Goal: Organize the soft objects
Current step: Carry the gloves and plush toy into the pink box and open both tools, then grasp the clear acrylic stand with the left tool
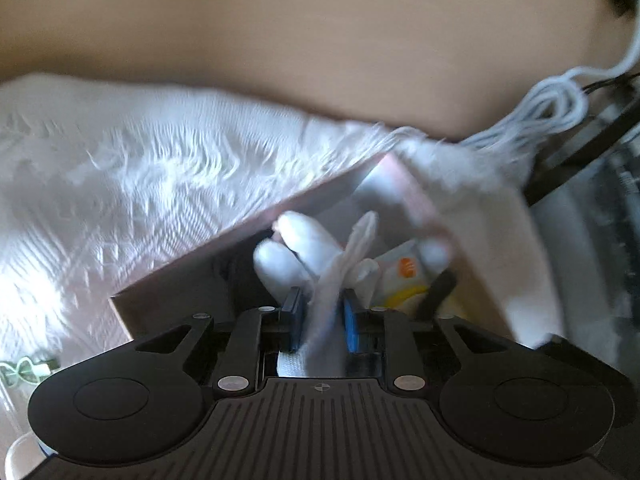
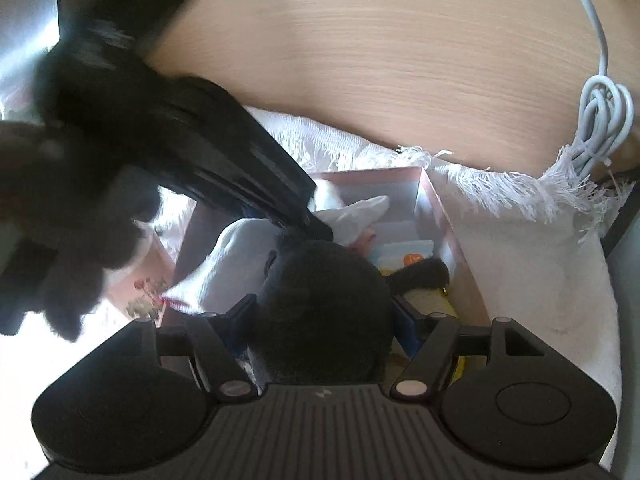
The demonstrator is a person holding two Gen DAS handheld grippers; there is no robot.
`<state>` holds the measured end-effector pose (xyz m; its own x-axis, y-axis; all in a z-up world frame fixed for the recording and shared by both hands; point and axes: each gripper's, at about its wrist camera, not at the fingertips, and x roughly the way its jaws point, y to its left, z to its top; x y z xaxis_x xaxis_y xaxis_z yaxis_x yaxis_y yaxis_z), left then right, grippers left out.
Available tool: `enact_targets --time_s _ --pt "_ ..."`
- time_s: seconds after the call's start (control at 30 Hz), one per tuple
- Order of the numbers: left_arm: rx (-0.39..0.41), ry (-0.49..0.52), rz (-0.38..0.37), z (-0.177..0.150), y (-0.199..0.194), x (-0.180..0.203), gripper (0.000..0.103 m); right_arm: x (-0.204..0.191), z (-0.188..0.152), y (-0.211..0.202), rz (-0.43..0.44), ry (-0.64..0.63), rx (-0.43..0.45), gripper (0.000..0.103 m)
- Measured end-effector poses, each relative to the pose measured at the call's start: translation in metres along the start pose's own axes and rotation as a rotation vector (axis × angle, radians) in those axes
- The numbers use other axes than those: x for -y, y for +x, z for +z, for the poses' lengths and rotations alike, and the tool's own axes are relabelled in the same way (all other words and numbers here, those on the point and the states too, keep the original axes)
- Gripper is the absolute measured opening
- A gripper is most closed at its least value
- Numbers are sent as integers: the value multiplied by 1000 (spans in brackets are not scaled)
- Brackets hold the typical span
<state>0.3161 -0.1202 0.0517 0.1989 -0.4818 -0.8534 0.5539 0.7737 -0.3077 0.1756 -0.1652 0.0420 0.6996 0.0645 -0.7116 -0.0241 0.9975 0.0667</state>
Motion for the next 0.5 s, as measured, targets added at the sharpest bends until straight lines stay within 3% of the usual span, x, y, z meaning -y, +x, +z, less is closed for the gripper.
enact_targets --time_s 0.13,0.2,0.27,0.33,0.5 --pt "31 -27 -42 1 -8 -2 26 2 -1 -1 -9 -5 -6 76" --pt "79 -26 -70 -2 -32 -3 26 6 4 -12 7 26 13 80" --pt "147 -26 -117 -9 -64 -8 26 10 10 -31 35 55 56 92" --pt "229 -17 -134 -19 -99 -16 26 13 18 -50 42 78 92 94" --pt "461 11 -26 -59 -182 -54 26 16 49 -86 67 157 143 94"
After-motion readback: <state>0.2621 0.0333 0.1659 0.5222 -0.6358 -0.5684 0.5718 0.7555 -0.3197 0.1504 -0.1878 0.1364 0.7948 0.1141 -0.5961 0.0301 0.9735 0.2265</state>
